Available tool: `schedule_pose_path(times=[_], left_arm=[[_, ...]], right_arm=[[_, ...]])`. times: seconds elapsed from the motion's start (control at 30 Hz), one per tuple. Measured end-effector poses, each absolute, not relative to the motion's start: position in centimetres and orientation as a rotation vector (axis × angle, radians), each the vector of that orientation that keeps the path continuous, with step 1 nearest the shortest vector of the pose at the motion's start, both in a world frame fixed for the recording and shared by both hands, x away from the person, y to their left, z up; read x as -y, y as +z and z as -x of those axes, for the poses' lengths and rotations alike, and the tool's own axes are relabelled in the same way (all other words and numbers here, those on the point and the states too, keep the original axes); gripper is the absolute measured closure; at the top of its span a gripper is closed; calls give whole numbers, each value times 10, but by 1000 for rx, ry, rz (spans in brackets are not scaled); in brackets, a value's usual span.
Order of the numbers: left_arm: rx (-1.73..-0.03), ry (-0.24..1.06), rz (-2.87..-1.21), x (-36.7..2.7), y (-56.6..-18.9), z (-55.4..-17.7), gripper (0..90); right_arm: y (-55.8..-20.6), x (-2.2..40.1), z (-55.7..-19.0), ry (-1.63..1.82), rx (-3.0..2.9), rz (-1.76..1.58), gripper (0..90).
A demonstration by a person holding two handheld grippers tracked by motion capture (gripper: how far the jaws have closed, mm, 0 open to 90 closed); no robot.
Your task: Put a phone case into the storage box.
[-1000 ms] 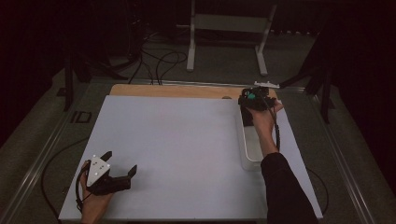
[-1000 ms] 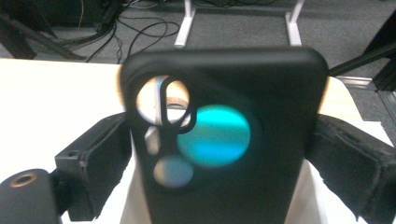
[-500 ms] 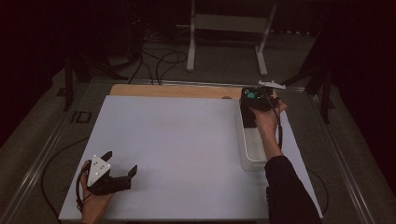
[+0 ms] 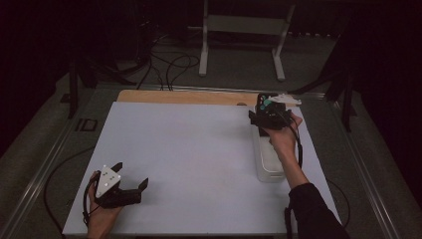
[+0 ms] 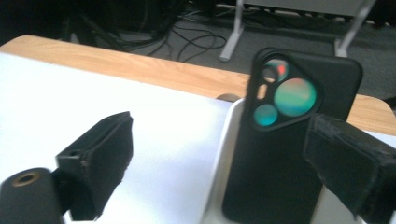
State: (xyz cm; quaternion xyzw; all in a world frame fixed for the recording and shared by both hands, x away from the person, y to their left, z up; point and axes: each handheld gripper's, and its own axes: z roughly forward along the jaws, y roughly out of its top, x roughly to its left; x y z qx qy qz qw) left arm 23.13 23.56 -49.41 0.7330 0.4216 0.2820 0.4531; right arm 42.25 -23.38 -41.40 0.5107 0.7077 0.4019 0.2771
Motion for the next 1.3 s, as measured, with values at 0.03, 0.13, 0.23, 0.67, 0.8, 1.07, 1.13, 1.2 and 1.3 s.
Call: schedule_pose_path(times=[0.03,0.13,0.23,0.67,0.8,1.07,1.13,1.2,1.3], left_arm=[[-1040,691,-1812,-235,-494,-231,2],[-1037,684,-1816,-235,-494,-231,2],[-1034,679,-1818,-234,-494,-232,3],[-1039,670,-1788,-238,-489,-230,3],[-1040,676,-1764,-241,-485,-228,3],[-1032,695,-1728,-245,-478,-224,3],[-1034,689,-1725,-246,-477,-224,3],[-1033,689,-1728,-245,-477,-224,3],[-1026,688,-1728,-245,-477,-224,3]], right_arm=[[-414,233,-419,1089,-1906,-1363,90],[-413,233,-402,1120,-1929,-1331,90],[-415,230,-386,1104,-1936,-1281,107],[-427,232,-328,1285,-2002,-1110,99],[-431,232,-309,1307,-1990,-1030,99],[-454,249,-280,1369,-1936,-1049,99],[-461,254,-274,1396,-1926,-1062,99],[-465,257,-270,1403,-1921,-1058,99],[-468,261,-266,1428,-1920,-1041,100]])
